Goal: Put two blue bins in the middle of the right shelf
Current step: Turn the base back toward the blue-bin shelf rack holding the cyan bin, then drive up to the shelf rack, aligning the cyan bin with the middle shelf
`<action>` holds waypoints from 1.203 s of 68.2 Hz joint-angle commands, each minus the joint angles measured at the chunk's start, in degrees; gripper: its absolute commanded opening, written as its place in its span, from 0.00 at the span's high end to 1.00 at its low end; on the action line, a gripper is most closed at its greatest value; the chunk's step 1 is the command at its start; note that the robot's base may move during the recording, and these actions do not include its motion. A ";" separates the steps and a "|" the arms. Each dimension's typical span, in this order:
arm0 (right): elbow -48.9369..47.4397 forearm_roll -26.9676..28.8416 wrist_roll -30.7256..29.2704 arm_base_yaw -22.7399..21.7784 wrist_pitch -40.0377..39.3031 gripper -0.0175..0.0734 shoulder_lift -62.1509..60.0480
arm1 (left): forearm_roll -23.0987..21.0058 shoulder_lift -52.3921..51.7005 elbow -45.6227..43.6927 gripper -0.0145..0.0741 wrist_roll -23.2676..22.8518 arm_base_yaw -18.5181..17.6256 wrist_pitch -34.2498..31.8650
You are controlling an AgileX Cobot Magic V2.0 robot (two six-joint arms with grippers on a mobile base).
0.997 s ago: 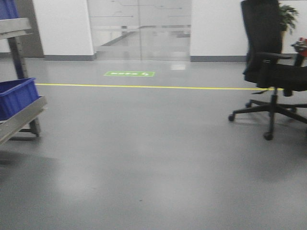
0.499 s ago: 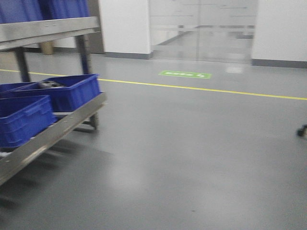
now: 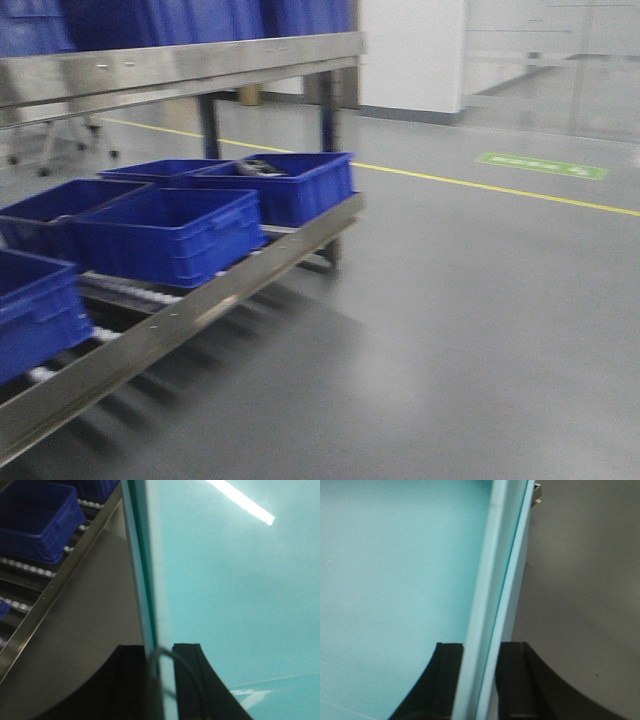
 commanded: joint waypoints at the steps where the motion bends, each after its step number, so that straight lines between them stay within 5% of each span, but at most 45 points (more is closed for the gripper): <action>1: -0.94 -0.48 -0.79 -0.08 -5.15 0.97 -0.98 | 0.07 -1.40 -0.93 0.96 0.48 0.07 -3.71; 82: -0.94 -0.48 -0.79 -0.08 -5.15 0.97 -0.98 | 0.07 -1.40 -0.93 0.96 0.48 0.07 -3.71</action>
